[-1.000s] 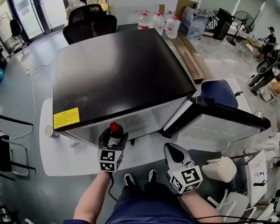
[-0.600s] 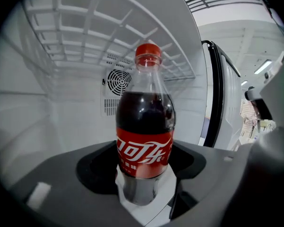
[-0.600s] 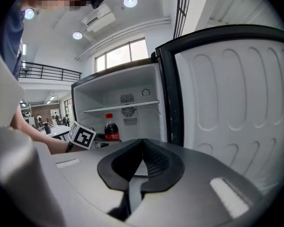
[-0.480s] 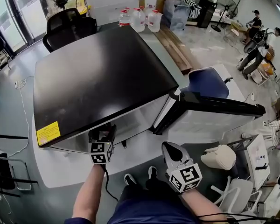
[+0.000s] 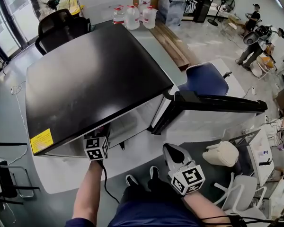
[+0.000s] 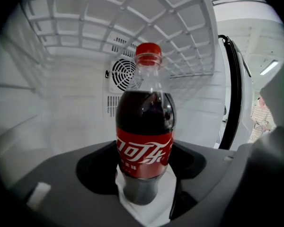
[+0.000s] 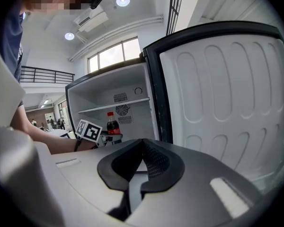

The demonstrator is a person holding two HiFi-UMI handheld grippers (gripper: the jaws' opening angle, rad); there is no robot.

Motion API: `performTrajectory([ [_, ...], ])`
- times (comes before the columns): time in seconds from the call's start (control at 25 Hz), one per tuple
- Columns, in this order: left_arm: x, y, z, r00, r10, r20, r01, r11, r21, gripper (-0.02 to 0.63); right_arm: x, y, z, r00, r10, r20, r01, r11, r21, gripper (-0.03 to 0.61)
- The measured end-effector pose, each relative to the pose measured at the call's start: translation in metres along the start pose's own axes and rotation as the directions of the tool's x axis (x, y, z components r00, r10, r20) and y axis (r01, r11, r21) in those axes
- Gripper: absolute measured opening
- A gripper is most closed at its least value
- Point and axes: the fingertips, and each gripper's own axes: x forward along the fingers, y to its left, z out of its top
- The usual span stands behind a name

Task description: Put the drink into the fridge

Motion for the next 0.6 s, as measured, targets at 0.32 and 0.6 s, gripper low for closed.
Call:
performTrajectory([
  [0.32,0.0082,0.0092,-0.0034,1.000,0.018,-0.006,-0.018,1.000,-0.005,0.318,-0.0015,0.0004,-0.0024,1.000,-0.003,-0.007,0.003,1.000,-0.005,0.006],
  [0.6,0.0111,0.0106,-0.0024,1.000,0.024,0.000,-0.024,1.000,-0.013,0.318,0.0002,0.0010,-0.0077,1.000,-0.002,-0.022,0.002,1.000,0.004,0.006],
])
